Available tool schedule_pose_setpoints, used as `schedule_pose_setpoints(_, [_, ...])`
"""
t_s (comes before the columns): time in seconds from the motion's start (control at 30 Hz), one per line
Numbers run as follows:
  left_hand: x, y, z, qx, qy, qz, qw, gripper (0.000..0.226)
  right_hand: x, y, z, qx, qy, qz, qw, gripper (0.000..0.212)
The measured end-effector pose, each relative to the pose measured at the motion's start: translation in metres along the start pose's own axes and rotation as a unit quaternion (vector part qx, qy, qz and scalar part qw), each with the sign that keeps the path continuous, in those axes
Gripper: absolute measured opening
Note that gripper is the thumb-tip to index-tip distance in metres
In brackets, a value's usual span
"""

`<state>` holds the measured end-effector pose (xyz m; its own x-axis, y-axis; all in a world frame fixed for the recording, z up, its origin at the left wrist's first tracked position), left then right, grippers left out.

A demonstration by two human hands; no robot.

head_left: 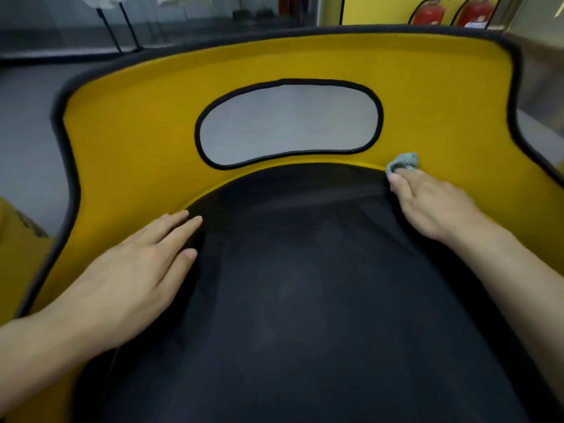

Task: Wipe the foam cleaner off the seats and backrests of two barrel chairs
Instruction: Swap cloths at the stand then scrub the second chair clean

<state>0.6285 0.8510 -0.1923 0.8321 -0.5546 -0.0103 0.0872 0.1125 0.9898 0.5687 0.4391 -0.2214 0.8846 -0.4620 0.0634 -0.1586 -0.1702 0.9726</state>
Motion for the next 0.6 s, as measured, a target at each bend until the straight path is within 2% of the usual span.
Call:
schedule_pose_setpoints(0.1, [-0.001, -0.005, 0.004, 0.022, 0.054, -0.044, 0.997, 0.076, -0.003, -0.009, -0.046, -0.039, 0.016, 0.057, 0.998, 0.061])
schedule_pose_setpoints(0.13, [0.0, -0.004, 0.003, 0.028, 0.067, -0.044, 0.996, 0.074, -0.008, -0.014, -0.071, -0.039, 0.057, 0.071, 0.995, 0.057])
schedule_pose_setpoints(0.2, [0.0, -0.004, -0.003, 0.04, 0.093, -0.033, 0.994, 0.069, -0.03, -0.032, -0.135, -0.036, 0.199, 0.088, 0.975, 0.045])
schedule_pose_setpoints(0.27, [-0.001, -0.005, -0.014, 0.019, 0.107, 0.009, 0.994, 0.068, -0.068, -0.053, -0.201, -0.036, 0.315, 0.052, 0.947, 0.055])
schedule_pose_setpoints(0.37, [-0.003, -0.003, -0.025, -0.036, 0.111, 0.076, 0.99, 0.068, -0.11, -0.064, -0.253, 0.062, 0.335, -0.016, 0.94, 0.052])
schedule_pose_setpoints(0.43, [-0.003, -0.003, -0.025, -0.039, 0.107, 0.069, 0.991, 0.068, -0.108, -0.06, -0.243, 0.074, 0.36, -0.008, 0.93, 0.046])
schedule_pose_setpoints(0.5, [-0.003, 0.001, -0.02, -0.04, 0.103, 0.044, 0.993, 0.067, -0.088, -0.051, -0.203, 0.012, 0.371, 0.028, 0.928, 0.042])
schedule_pose_setpoints(0.53, [-0.003, 0.003, -0.019, -0.036, 0.098, 0.03, 0.994, 0.067, -0.076, -0.043, -0.177, -0.009, 0.342, 0.047, 0.938, 0.04])
schedule_pose_setpoints(0.6, [-0.003, 0.007, -0.015, -0.024, 0.081, -0.003, 0.996, 0.066, -0.051, -0.024, -0.113, -0.047, 0.237, 0.033, 0.97, 0.036])
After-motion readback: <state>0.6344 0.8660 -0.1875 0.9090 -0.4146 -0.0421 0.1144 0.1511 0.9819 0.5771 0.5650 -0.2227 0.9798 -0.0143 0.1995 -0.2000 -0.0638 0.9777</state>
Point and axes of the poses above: each hand's wrist, its own x-axis towards the middle knuckle, its own y-axis out of the back of the hand, z = x × y, the point moved 1 cm from there along x, towards the middle knuckle
